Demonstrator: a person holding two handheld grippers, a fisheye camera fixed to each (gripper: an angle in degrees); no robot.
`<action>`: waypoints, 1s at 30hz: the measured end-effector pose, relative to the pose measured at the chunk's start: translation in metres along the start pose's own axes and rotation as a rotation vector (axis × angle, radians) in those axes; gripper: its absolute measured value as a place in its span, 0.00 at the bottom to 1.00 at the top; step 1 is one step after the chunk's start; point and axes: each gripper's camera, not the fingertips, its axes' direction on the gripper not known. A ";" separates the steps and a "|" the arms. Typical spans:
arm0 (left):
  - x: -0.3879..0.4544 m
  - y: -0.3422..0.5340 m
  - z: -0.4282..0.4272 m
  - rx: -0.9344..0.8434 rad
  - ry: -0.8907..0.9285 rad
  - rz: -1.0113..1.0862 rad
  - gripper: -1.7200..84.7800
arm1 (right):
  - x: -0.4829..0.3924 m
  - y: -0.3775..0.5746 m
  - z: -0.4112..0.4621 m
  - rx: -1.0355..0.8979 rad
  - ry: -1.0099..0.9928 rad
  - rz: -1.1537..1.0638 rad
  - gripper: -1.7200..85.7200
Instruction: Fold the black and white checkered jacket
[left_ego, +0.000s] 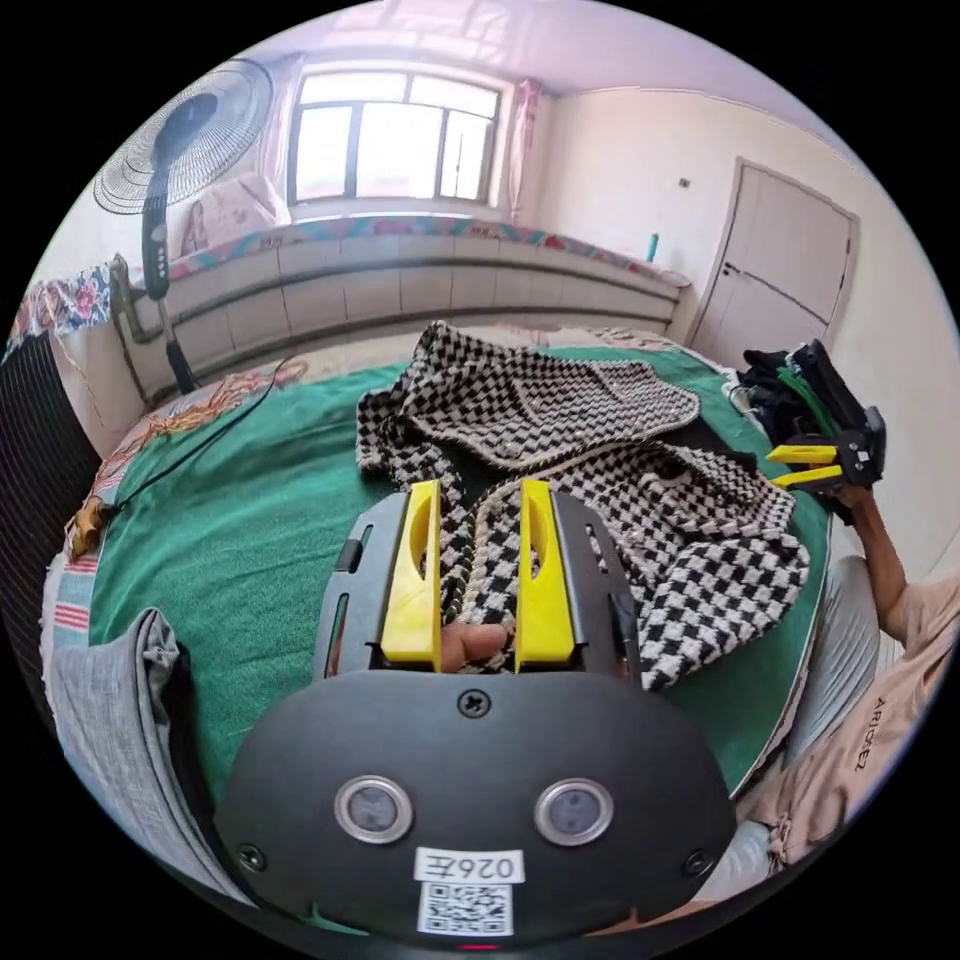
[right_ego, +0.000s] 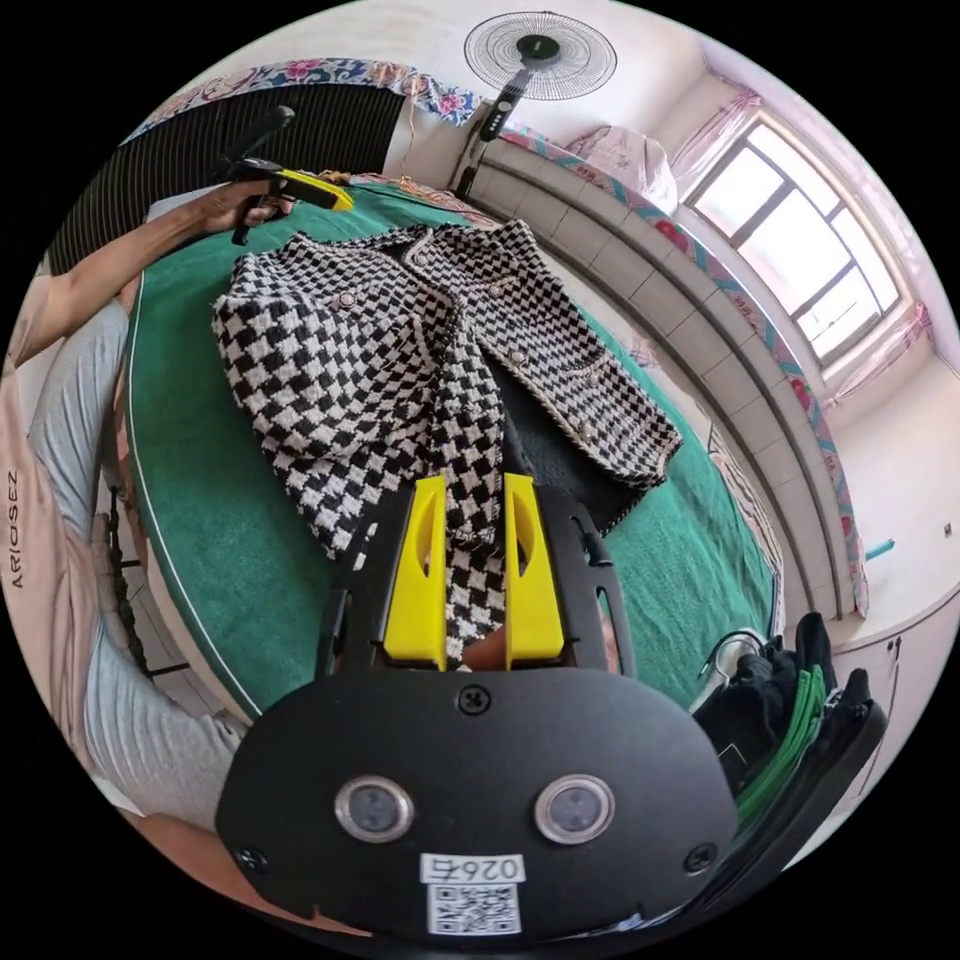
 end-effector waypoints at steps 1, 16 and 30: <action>0.003 -0.004 0.010 -0.028 -0.009 0.009 0.17 | 0.007 -0.005 0.004 -0.014 -0.016 0.003 0.08; 0.050 -0.055 0.084 -0.190 -0.038 0.086 0.16 | 0.063 -0.079 0.024 -0.168 -0.058 0.006 0.09; 0.128 -0.077 0.056 -0.158 -0.152 0.375 0.03 | 0.093 -0.136 -0.010 -0.205 0.107 0.141 0.00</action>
